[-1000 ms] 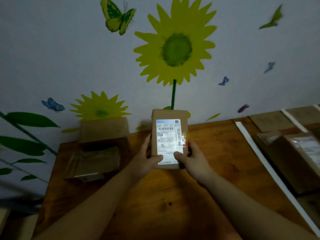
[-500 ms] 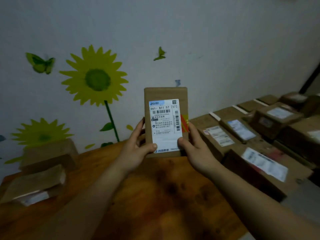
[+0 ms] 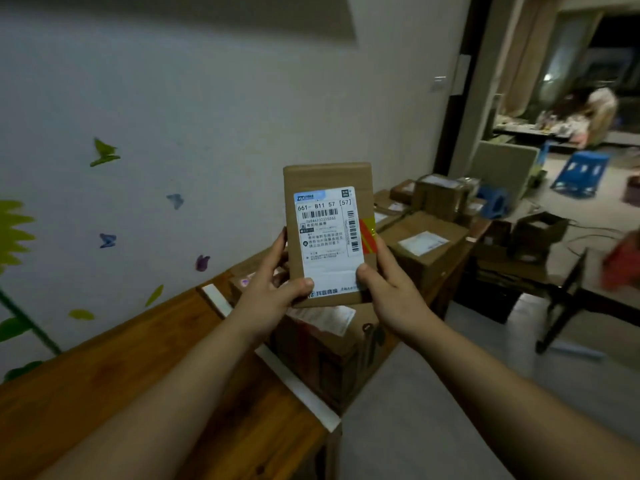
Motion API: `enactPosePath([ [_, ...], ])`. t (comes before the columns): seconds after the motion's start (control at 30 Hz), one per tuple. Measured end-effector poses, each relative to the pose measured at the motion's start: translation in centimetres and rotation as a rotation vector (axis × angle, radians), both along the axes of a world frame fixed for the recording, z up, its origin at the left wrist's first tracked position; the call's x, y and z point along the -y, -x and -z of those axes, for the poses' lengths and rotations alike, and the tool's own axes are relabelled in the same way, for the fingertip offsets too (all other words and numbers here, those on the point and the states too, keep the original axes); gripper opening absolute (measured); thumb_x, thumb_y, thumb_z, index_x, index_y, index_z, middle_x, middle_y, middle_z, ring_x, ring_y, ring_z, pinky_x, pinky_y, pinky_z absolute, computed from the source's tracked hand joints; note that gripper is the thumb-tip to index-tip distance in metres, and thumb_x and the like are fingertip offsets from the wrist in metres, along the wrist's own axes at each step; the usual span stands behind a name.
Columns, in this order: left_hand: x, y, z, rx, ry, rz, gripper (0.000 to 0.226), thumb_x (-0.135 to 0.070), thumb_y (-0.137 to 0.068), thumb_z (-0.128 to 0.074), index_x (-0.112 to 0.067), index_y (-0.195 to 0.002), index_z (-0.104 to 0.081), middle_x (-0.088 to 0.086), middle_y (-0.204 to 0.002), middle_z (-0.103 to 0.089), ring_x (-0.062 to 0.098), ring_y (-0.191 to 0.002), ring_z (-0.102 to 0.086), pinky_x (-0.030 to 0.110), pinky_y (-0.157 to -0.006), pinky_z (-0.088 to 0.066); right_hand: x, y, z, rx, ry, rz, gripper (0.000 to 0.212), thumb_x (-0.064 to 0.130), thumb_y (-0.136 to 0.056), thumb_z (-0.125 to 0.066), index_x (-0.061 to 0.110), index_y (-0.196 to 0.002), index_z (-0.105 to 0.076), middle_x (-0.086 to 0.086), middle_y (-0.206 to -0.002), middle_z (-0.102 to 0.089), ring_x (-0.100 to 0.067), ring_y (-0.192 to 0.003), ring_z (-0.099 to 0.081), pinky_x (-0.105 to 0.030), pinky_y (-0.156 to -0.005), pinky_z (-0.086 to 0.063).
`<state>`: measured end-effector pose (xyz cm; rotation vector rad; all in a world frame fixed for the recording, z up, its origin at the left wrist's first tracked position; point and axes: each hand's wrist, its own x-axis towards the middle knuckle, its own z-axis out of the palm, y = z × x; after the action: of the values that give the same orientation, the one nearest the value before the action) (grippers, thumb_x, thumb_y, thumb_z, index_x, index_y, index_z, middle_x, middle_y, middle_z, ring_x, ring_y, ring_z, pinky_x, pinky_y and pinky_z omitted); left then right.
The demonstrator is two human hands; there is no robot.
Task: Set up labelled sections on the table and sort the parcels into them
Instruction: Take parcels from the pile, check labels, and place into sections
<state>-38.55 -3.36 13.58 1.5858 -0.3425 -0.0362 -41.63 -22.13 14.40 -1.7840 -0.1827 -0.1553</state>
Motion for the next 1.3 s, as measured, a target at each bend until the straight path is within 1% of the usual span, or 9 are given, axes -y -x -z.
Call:
enactPosePath([
  [0.13,4.7,-2.7,-0.5,0.037,-0.059,0.093,0.072,-0.010,-0.091,-0.056,-0.050,-0.141,-0.022,-0.018,-0.125,-0.050,0.008,-0.110,-0.057,0.023,-0.081,-0.056,4.1,-1.3,0.2,-0.016,-0.013,0.101,0.056,0.030,-0.096,-0.044,0.056,-0.141,-0.024,0.016,-0.130,-0.056,-0.009,-0.118,-0.056,-0.045,-0.101,-0.047],
  [0.27,8.3,-7.4,-1.1,0.037,-0.043,0.136,0.069,-0.013,-0.094,-0.053,-0.044,-0.146,-0.020,-0.019,-0.119,-0.052,0.006,-0.109,-0.057,0.018,-0.079,-0.055,7.3,-4.7,-0.9,0.042,0.049,0.196,0.049,0.032,-0.097,-0.044,0.063,-0.130,-0.028,0.011,-0.128,-0.055,-0.011,-0.117,-0.055,-0.046,-0.100,-0.047],
  [0.4,11.2,-12.6,-1.1,0.065,-0.054,0.166,0.067,-0.021,-0.093,-0.055,-0.047,-0.145,-0.022,-0.009,-0.130,-0.053,0.013,-0.120,-0.055,0.037,-0.096,-0.050,10.1,-9.7,-1.1,0.045,0.137,0.252,0.060,0.063,-0.078,-0.041,0.065,-0.135,-0.023,0.004,-0.136,-0.048,-0.018,-0.122,-0.051,-0.050,-0.100,-0.044],
  [0.47,12.2,-14.8,-0.9,0.045,-0.052,0.149,0.065,-0.021,-0.094,-0.054,-0.047,-0.145,-0.022,-0.010,-0.129,-0.054,0.011,-0.115,-0.058,0.035,-0.094,-0.052,11.1,-11.8,-1.2,0.022,0.137,0.261,0.058,0.065,-0.076,-0.041,0.068,-0.131,-0.024,0.005,-0.136,-0.047,-0.017,-0.121,-0.052,-0.050,-0.099,-0.046],
  [0.63,14.5,-18.6,-0.6,-0.024,-0.050,0.124,0.064,-0.018,-0.095,-0.051,-0.044,-0.146,-0.022,-0.011,-0.124,-0.055,0.004,-0.102,-0.061,0.013,-0.066,-0.054,14.0,-16.3,-0.6,0.007,0.094,0.202,0.047,0.044,-0.095,-0.044,0.058,-0.136,-0.028,0.009,-0.133,-0.051,-0.012,-0.116,-0.056,-0.044,-0.096,-0.050],
  [0.83,18.2,-22.5,-0.6,-0.065,-0.097,0.052,0.064,-0.025,-0.095,-0.052,-0.048,-0.145,-0.020,-0.006,-0.126,-0.056,0.015,-0.112,-0.059,0.046,-0.099,-0.048,17.8,-20.6,-0.5,-0.001,0.066,0.093,0.048,0.025,-0.100,-0.044,0.060,-0.127,-0.025,0.020,-0.128,-0.053,-0.006,-0.118,-0.055,-0.035,-0.098,-0.050],
  [0.97,23.2,-24.7,-0.4,-0.071,-0.138,-0.010,0.064,-0.031,-0.092,-0.056,-0.054,-0.142,-0.022,-0.005,-0.133,-0.054,0.019,-0.117,-0.058,0.050,-0.100,-0.046,22.8,-23.4,0.0,0.015,0.086,0.055,0.052,0.023,-0.100,-0.045,0.067,-0.116,-0.024,0.022,-0.126,-0.051,-0.004,-0.121,-0.051,-0.035,-0.104,-0.044],
  [1.17,34.1,-27.2,-0.5,-0.076,-0.174,-0.087,0.063,-0.033,-0.093,-0.052,-0.050,-0.144,-0.019,-0.006,-0.138,-0.050,0.015,-0.113,-0.057,0.040,-0.094,-0.051,33.6,-27.3,0.1,-0.016,0.162,0.020,0.069,0.027,-0.096,-0.054,0.048,-0.146,-0.011,0.012,-0.145,-0.042,-0.011,-0.129,-0.046,-0.042,-0.108,-0.041],
  [1.3,39.4,-29.4,-1.0,-0.116,-0.117,-0.078,0.063,-0.028,-0.095,-0.051,-0.045,-0.146,-0.019,-0.007,-0.134,-0.051,0.011,-0.108,-0.061,0.044,-0.094,-0.052,39.4,-30.5,-0.9,-0.020,0.229,0.028,0.073,0.029,-0.095,-0.055,0.047,-0.148,-0.007,0.011,-0.147,-0.041,-0.014,-0.129,-0.045,-0.043,-0.108,-0.040],
])
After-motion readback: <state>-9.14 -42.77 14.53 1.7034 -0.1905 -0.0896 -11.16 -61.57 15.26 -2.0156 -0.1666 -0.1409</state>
